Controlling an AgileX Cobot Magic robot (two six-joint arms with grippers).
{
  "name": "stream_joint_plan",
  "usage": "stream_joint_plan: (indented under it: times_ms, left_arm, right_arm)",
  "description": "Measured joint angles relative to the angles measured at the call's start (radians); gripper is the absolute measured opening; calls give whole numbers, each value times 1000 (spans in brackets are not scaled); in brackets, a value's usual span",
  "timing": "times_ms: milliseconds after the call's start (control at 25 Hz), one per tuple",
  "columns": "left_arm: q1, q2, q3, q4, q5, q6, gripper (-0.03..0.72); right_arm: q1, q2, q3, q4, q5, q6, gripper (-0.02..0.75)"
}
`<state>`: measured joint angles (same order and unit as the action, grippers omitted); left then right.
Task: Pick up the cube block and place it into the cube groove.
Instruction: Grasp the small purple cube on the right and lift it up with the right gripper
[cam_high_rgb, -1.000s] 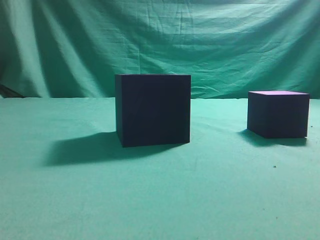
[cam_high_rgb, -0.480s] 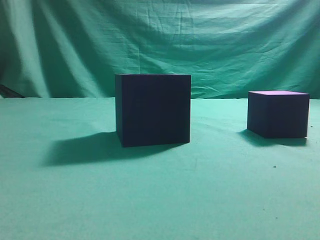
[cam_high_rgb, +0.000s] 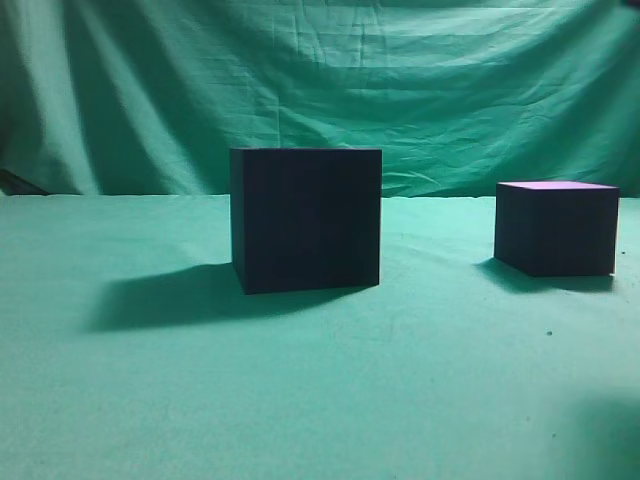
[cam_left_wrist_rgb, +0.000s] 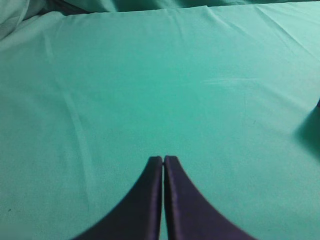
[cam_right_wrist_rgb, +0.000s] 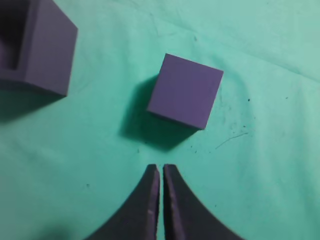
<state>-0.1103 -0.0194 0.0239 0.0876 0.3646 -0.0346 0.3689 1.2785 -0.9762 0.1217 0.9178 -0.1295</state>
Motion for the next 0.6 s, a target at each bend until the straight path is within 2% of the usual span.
stream_joint_plan:
  times_ms: [200, 360, 520, 600]
  left_arm:
    - [0, 0, 0, 0, 0, 0, 0]
    - [0, 0, 0, 0, 0, 0, 0]
    - [0, 0, 0, 0, 0, 0, 0]
    - [0, 0, 0, 0, 0, 0, 0]
  right_arm:
    - [26, 197, -134, -51, 39, 50, 0]
    - [26, 316, -195, -60, 45, 64, 206]
    - [26, 382, -209, -66, 32, 168, 526]
    - [26, 409, -209, -80, 20, 217, 634]
